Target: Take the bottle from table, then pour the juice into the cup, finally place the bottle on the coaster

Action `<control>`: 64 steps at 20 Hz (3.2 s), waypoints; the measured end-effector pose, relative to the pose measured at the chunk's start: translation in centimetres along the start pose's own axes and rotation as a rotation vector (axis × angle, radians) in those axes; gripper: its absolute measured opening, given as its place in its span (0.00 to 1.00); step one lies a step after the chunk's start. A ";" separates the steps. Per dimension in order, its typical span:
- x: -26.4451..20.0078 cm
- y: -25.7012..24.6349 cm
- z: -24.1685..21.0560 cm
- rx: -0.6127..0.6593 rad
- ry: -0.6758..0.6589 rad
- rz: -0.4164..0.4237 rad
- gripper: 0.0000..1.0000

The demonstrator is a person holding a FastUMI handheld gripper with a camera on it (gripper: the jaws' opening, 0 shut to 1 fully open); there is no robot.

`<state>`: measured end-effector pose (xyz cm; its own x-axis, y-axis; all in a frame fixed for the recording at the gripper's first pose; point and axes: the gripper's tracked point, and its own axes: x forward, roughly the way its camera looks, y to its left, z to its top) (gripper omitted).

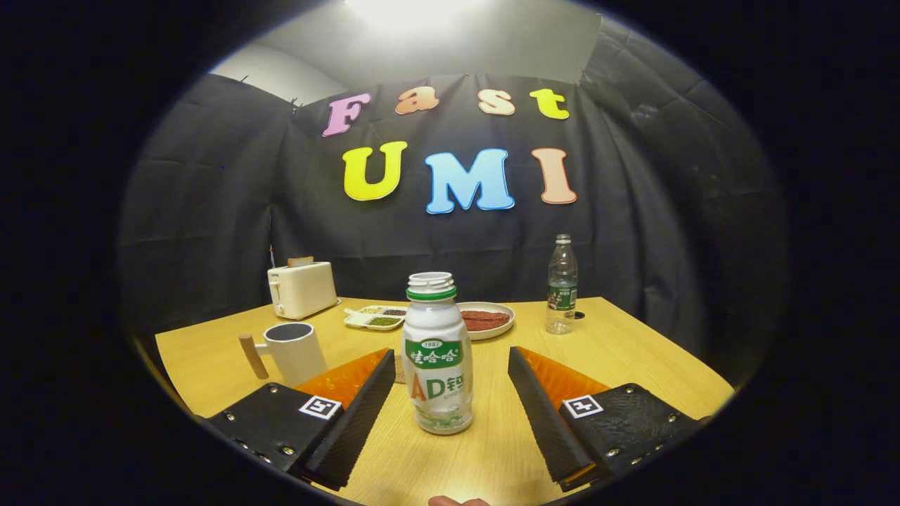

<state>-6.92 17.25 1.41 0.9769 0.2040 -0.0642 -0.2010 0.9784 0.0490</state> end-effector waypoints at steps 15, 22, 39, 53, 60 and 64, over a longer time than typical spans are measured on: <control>5.6 0.8 -2.2 -0.027 0.011 -0.039 0.99; 6.8 -0.1 -2.6 0.020 0.022 -0.084 0.75; 7.4 4.1 0.5 -0.407 0.043 -0.015 0.72; 9.0 6.3 -0.4 -0.706 0.101 0.028 0.71; 9.6 7.3 -0.4 -0.881 0.114 0.047 0.72; 9.7 7.8 -0.4 -0.960 0.116 0.054 0.72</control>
<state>0.92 26.90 0.81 0.9617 0.2013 -0.1861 -0.2695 0.5692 -0.7767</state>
